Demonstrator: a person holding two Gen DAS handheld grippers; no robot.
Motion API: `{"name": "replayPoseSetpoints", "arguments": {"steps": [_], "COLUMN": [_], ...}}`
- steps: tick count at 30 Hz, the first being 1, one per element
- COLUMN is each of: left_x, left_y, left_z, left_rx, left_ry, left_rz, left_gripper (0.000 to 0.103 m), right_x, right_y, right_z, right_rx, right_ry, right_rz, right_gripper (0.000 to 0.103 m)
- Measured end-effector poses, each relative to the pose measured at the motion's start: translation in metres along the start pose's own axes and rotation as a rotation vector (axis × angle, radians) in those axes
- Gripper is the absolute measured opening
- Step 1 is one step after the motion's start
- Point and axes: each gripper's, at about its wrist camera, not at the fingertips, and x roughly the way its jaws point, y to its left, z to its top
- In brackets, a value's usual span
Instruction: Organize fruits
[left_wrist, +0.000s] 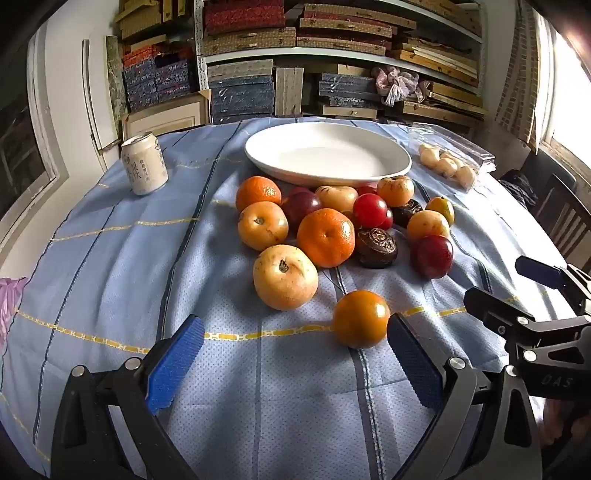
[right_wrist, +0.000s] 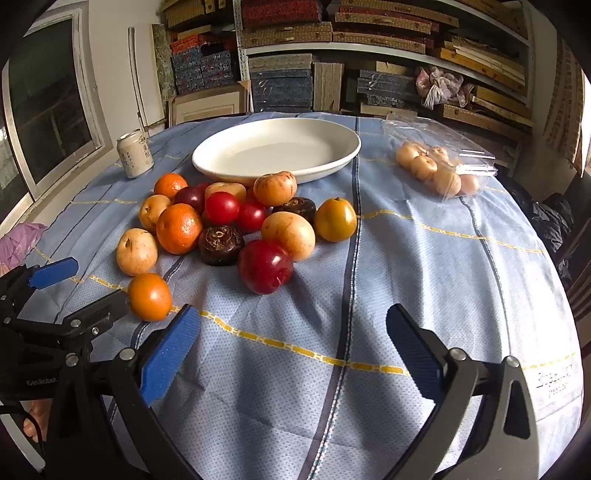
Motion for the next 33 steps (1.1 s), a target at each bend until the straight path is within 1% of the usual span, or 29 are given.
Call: {"name": "replayPoseSetpoints", "arguments": {"steps": [2, 3, 12, 13, 33], "left_x": [0.001, -0.001, -0.009, -0.004, -0.001], "left_y": [0.0, 0.002, 0.002, 0.0, 0.001], "left_z": [0.001, 0.0, 0.004, 0.0, 0.0], "left_rx": [-0.01, -0.01, -0.004, -0.003, -0.009], "left_ry": [0.004, -0.015, -0.017, -0.015, -0.008], "left_rz": [-0.002, -0.015, -0.026, -0.027, -0.039], "left_gripper": [0.1, 0.1, 0.1, 0.1, 0.1], "right_x": [0.0, -0.001, -0.001, -0.001, -0.001], "right_y": [0.001, 0.001, 0.001, 0.001, -0.001], "right_z": [0.0, 0.0, 0.0, 0.0, 0.001], "right_rx": [-0.002, -0.003, -0.006, -0.005, -0.005], "right_ry": [-0.001, -0.001, -0.005, -0.005, -0.007], "right_rz": [-0.003, -0.003, -0.005, -0.006, -0.005], "right_gripper": [0.099, 0.099, 0.099, 0.099, 0.099]}}
